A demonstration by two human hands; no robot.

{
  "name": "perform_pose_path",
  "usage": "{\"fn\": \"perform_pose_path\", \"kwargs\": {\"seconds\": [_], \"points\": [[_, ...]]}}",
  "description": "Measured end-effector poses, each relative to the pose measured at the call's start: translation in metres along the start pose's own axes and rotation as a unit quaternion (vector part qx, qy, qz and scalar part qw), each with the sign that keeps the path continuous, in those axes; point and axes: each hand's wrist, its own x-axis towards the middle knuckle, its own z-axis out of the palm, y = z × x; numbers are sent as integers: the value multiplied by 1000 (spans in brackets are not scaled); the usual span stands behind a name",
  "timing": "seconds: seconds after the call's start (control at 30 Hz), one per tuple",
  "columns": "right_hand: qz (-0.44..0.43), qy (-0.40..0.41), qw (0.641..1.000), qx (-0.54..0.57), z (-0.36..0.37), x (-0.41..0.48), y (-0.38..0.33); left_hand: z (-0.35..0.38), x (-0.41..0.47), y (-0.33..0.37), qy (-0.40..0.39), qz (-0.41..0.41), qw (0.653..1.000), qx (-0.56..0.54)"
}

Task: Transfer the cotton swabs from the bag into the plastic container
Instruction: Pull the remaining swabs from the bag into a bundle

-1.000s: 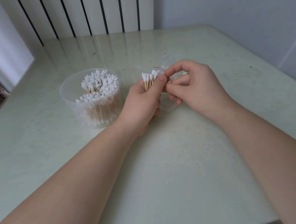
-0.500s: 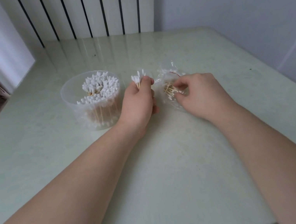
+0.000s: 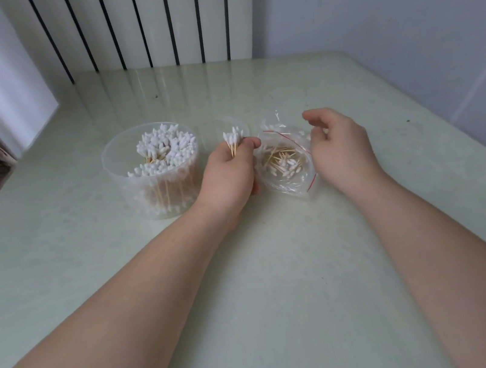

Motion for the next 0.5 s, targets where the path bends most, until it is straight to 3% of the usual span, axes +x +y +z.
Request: {"fn": "perform_pose_path", "kwargs": {"seconds": [0.23,0.4,0.5], "points": [[125,-97,983,92,4,3,1,1,-1,2,-14,-9,1000,-1],[71,-21,995,65,-5,3,3,1,-4,2,-38,-5,999,-6],[-30,50,994,95,-7,3,-2,2,-5,3,-47,3,999,-23]]}}
